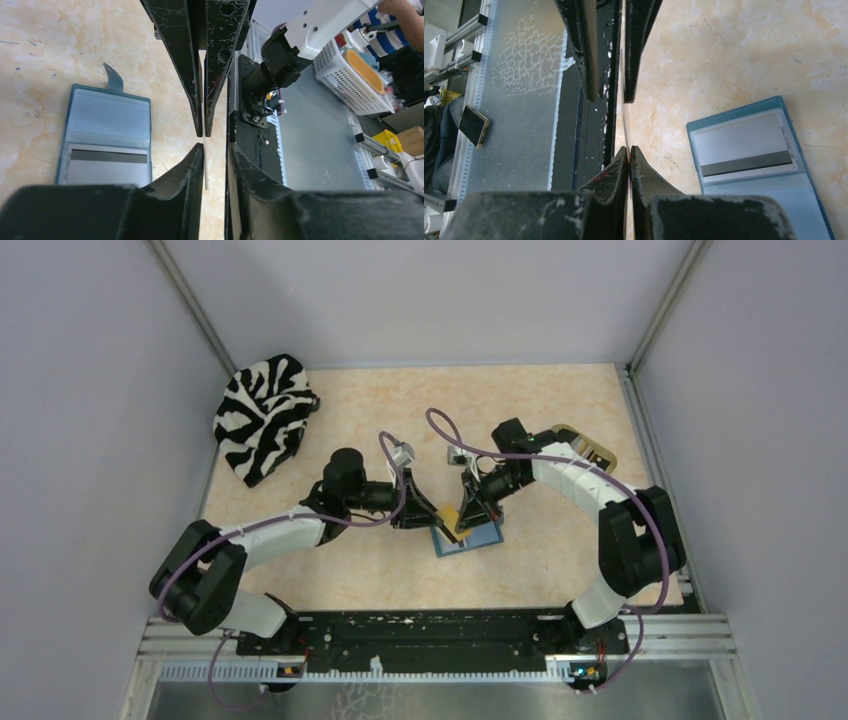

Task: Put the credit cards into the card holder
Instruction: Pick up the credit card from the storage box.

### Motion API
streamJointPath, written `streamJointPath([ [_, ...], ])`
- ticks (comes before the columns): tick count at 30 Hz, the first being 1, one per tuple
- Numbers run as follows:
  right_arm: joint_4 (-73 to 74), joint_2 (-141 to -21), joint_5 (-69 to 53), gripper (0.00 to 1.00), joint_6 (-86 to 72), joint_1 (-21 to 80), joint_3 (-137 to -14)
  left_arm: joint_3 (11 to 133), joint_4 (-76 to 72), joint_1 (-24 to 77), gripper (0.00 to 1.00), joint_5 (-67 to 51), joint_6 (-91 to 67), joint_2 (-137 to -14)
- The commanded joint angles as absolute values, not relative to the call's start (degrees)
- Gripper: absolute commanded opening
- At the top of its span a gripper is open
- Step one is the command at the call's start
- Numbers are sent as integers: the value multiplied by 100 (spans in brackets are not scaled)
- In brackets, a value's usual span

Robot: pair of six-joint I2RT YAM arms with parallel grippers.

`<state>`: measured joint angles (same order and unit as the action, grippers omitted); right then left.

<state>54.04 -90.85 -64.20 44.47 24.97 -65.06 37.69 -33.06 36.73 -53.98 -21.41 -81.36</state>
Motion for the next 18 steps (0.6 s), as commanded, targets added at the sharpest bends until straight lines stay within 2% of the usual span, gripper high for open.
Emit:
streamJointPath([
  [1,5440,-9085,-6520,0,4615,2592,-6804,3644,-4075,3658,25,-5642,-2533,-8258],
  [3,5447,-9087,-6524,0,4614,2593,-6806,3637,-4078,3658,22,-5666,-2582,-8308],
  [11,5450,-9088,-6532,0,4614,2593,-6818,3613,-4066,3659,22,-5801,-2614,-8373],
  [12,5449,-9088,-6533,0,4609,2593,-6818,3615,-4085,3658,16,-5816,-2635,-8377],
  [13,5449,-9088,-6531,0,4606,2593,-6820,3610,-4133,3661,5,-5857,-2663,-8391],
  [14,5443,-9085,-6525,0,4599,2595,-6813,3605,-4172,3662,0,-5869,-2704,-8393],
  [15,5434,-9080,-6528,0,4585,2592,-6825,3588,-4207,3657,0,-5874,-2731,-8387],
  [16,5432,-9077,-6511,2,4572,2593,-6826,3554,-4255,3659,0,-5843,-2767,-8366],
  [18,5433,-9045,-6444,16,4550,2597,-6851,3469,-4289,3656,0,-5732,-2813,-8291],
])
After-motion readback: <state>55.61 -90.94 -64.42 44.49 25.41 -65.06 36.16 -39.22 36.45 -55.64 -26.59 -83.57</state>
